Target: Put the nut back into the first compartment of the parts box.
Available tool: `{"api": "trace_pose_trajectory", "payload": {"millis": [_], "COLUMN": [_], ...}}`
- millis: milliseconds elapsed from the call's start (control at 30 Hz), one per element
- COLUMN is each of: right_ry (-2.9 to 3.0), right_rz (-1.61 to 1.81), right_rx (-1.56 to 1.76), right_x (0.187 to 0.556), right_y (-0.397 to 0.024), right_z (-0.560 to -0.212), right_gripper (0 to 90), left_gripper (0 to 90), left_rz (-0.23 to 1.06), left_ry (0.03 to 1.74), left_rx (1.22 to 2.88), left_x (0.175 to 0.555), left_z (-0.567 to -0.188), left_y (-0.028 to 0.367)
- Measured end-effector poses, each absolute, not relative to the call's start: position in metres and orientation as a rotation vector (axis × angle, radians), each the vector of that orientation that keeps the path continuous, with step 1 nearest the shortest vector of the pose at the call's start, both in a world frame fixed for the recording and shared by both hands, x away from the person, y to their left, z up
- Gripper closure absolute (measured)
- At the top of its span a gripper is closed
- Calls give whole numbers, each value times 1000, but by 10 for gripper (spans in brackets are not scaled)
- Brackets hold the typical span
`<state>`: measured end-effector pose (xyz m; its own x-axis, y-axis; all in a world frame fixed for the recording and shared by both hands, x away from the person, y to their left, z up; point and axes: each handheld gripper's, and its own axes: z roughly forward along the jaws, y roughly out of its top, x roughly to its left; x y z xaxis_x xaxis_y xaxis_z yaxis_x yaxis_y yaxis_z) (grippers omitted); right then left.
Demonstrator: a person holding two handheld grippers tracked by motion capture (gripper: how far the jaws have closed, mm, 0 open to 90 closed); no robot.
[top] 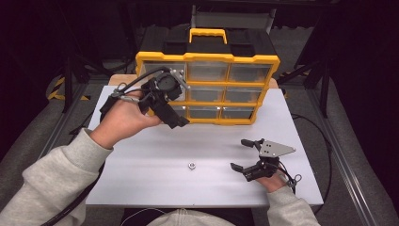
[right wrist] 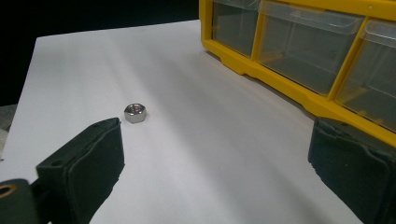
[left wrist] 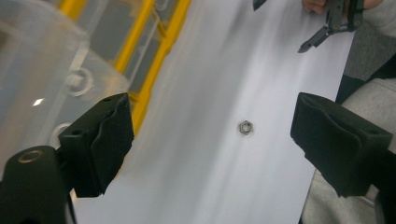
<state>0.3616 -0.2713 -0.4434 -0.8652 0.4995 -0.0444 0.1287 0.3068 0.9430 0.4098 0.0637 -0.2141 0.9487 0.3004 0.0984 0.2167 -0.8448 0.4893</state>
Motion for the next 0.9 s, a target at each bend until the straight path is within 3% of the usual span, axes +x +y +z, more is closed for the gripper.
{"api": "trace_pose_trajectory", "payload": {"millis": [600, 900], "right_ry": [2255, 2265], "right_rz": [1573, 1567], "right_rx": [564, 564], "right_x": [362, 362], "right_y": [-271, -271], "right_z": [-444, -445], "right_gripper": [41, 40], "left_gripper": [150, 220], "left_rz": [197, 98], "left_ry": [234, 208], "left_rx": [2755, 2795], "left_x": [400, 403], "left_z": [-320, -367], "left_y": [26, 19]}}
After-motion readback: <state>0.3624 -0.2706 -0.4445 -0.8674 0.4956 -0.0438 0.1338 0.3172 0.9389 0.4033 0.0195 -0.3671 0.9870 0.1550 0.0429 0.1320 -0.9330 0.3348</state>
